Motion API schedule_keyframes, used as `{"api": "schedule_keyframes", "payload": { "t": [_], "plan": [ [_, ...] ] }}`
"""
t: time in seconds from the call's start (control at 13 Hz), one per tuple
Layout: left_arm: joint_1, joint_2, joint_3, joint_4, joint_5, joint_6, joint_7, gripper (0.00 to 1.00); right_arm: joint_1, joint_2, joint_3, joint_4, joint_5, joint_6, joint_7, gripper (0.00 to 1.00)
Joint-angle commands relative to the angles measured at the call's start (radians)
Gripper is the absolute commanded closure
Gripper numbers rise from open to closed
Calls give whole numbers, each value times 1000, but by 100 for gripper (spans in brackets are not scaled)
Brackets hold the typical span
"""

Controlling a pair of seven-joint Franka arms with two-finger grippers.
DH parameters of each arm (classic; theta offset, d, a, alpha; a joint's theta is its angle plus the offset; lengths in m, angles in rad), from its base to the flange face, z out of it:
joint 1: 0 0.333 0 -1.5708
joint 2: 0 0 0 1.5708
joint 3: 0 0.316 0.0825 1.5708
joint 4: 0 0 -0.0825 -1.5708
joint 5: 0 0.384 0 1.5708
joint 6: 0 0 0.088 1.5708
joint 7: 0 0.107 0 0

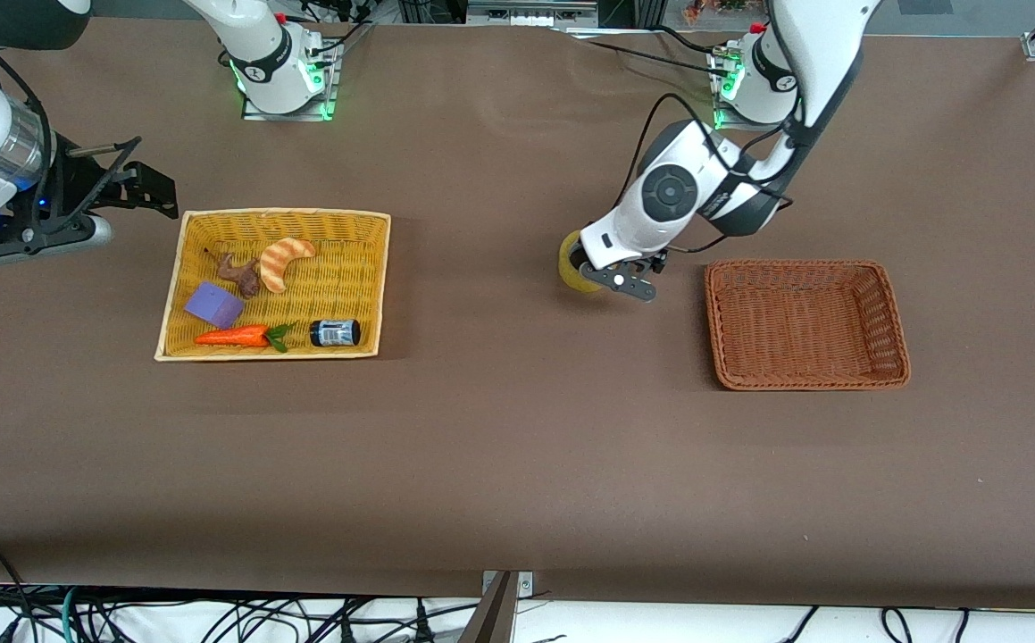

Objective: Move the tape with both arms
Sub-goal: 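Grasp the tape roll with the left gripper while the right gripper retracts, then carry the tape roll with the left gripper into the brown basket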

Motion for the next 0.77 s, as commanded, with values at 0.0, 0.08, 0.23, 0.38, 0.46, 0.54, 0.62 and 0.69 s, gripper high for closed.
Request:
{"api": "schedule_keyframes", "payload": {
  "t": [0.0,0.08,0.23,0.38,0.46,0.54,0.62,0.69],
  "plan": [
    [-20,84,-2,15,184,62,-154,5,1,-31,-1,-29,-12,2,-13,0],
    [-18,95,-2,17,218,62,-157,21,1,-34,-1,-29,-15,2,-10,0],
    [-15,99,-3,20,218,62,-157,93,1,-41,-3,-34,-19,2,-4,0],
    [-14,93,-3,23,218,57,-157,100,1,-75,-15,-68,-19,7,-4,0],
    [-17,93,-5,23,218,57,-158,100,1,-89,-16,-80,-19,8,-4,0],
    [-15,90,-5,23,218,51,-158,100,1,-89,-16,-80,-19,8,-6,0],
    [-9,81,-5,28,217,48,-160,100,1,-87,-16,-79,-19,11,-6,0],
    [-5,54,-5,46,208,9,-157,100,-1,-87,-16,-79,-19,13,-6,0]
  ]
}}
